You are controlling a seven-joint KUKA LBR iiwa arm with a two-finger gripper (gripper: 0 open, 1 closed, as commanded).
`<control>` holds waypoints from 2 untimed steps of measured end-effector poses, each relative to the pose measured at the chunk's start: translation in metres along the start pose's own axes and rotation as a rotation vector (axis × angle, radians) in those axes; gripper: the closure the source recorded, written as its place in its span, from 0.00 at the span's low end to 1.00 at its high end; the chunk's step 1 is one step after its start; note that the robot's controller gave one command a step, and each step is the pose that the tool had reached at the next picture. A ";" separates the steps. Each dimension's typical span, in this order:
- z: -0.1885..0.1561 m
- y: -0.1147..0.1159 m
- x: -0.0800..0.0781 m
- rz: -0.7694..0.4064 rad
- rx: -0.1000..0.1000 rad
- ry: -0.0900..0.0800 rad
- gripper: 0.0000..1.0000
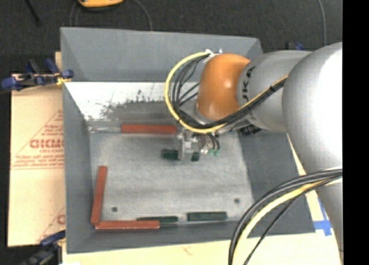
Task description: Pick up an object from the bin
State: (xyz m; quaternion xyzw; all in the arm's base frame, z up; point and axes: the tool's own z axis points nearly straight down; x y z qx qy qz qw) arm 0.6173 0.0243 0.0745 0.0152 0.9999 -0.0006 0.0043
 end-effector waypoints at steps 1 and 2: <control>0.000 0.000 0.000 -0.001 0.000 0.000 1.00; -0.147 -0.006 0.029 -0.107 0.000 0.002 1.00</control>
Offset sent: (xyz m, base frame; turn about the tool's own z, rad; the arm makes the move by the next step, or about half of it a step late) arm -0.0321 -0.0032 0.1449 -0.1082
